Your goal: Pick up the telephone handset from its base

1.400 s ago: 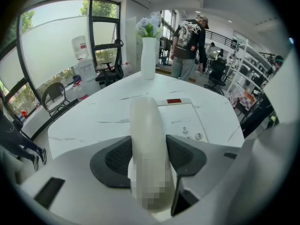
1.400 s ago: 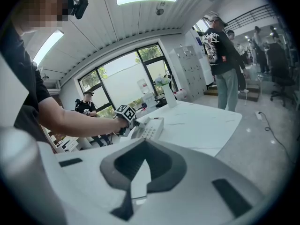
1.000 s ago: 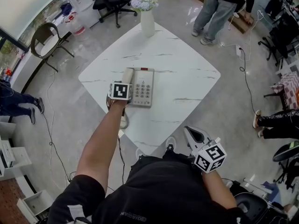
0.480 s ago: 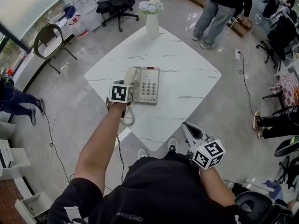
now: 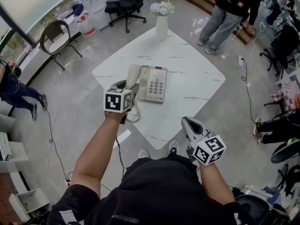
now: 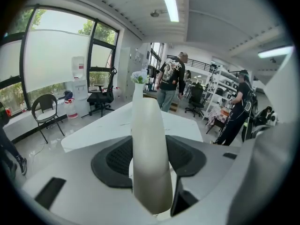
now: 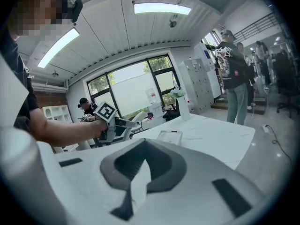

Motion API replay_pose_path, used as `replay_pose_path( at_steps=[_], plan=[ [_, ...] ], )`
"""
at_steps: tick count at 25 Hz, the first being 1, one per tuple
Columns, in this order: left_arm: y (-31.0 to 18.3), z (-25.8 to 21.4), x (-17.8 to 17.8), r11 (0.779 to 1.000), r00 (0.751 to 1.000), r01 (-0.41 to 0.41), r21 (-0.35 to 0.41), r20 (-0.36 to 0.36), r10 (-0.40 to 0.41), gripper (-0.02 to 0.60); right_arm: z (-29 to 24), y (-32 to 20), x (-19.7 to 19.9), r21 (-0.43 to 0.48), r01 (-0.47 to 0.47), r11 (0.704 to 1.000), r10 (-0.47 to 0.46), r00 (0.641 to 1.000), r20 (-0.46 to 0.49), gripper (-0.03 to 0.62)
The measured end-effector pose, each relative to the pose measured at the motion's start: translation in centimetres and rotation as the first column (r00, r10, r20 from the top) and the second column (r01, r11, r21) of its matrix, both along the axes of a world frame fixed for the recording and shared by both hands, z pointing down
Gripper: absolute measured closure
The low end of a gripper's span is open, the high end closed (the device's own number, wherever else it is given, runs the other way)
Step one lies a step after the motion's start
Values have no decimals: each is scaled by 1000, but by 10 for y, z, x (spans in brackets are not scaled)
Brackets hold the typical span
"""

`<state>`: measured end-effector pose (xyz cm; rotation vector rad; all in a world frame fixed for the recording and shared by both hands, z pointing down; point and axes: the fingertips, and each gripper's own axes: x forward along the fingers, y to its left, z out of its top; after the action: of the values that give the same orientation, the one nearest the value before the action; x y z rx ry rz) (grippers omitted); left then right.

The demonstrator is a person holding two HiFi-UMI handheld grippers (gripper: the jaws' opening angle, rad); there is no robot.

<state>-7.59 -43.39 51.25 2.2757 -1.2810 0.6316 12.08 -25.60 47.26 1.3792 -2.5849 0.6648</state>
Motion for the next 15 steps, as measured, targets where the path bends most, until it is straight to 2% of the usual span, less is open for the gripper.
replay_pose_path(
  at_steps=[7, 15],
  plan=[
    [48, -48, -6, 996, 990, 8, 87, -141, 4, 362, -11, -4, -20, 33, 61, 998, -60, 998, -27, 594],
    [96, -79, -27, 987, 976, 38, 159, -217, -3, 362, -18, -5, -32, 38, 105, 994, -102, 993, -62, 594]
  ],
)
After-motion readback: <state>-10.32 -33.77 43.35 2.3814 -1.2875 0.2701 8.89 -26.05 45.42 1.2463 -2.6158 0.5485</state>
